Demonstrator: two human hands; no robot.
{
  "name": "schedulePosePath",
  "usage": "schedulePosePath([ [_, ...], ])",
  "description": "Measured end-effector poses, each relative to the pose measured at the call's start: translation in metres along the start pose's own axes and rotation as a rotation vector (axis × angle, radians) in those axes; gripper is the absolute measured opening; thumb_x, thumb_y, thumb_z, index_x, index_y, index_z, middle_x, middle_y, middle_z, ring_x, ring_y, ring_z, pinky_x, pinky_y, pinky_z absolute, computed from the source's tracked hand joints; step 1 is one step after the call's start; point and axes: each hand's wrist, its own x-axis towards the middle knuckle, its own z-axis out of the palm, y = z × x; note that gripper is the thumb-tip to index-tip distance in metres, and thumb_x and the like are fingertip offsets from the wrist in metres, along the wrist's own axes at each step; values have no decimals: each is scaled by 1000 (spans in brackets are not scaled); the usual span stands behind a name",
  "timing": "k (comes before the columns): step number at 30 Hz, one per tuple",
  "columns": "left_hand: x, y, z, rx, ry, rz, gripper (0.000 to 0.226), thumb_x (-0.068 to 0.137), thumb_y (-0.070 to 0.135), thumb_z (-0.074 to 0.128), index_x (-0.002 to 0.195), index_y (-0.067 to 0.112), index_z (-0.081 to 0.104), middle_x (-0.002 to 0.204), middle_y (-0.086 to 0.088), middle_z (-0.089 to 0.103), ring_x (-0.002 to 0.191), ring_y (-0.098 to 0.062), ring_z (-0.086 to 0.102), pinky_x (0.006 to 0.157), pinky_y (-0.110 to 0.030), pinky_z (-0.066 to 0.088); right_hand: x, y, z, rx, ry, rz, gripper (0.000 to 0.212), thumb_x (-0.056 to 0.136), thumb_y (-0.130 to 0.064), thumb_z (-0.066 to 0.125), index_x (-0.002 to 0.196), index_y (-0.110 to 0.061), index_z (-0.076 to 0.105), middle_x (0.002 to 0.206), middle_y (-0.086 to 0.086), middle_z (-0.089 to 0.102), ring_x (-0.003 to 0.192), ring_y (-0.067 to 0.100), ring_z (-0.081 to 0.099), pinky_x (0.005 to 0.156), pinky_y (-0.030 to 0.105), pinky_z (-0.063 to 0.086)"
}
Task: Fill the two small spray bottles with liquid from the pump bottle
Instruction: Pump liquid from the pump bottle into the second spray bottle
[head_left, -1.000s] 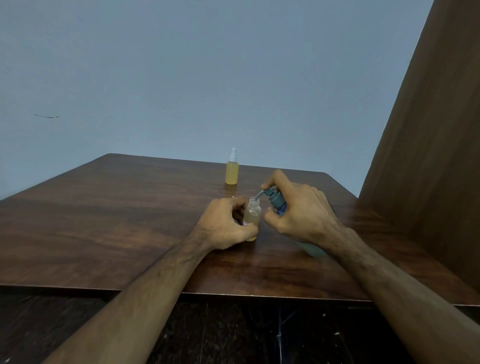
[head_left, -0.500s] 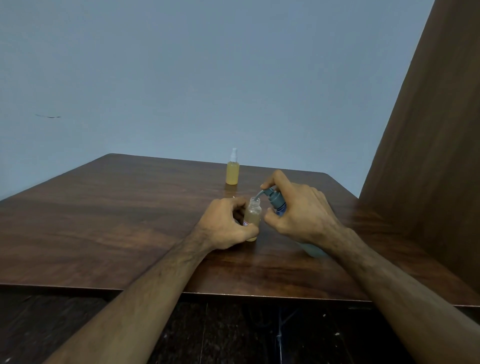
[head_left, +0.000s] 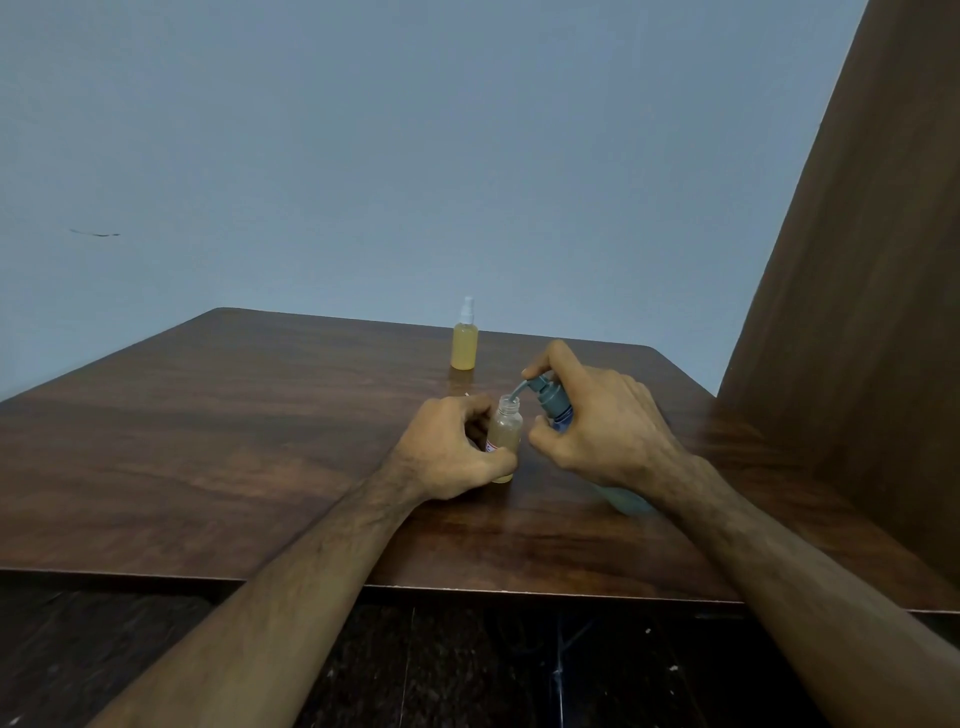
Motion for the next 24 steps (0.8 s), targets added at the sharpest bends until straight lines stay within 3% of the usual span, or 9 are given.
schedulePosePath([
  [13,0,0,0,-16,8,11,15,68,24,75,83,24,71,77,5,73,71,-13,69,67,-34,58,1,0,0,-18,-3,-3,43,83,-35,65,113,-41,34,82,-5,68,65,20,61,67,39,55],
  [19,0,1,1,-11,12,14,15,68,23,76,82,27,71,75,9,72,68,-6,67,62,-23,53,0,0,0,-14,6,-9,43,83,-34,65,111,-42,33,77,-7,66,65,21,60,67,39,54],
  [24,0,0,0,-6,4,16,19,67,28,74,86,26,72,78,9,74,71,-7,69,67,-28,58,0,0,0,-16,3,-10,42,83,-34,65,109,-41,33,76,-8,64,64,20,60,66,39,54],
])
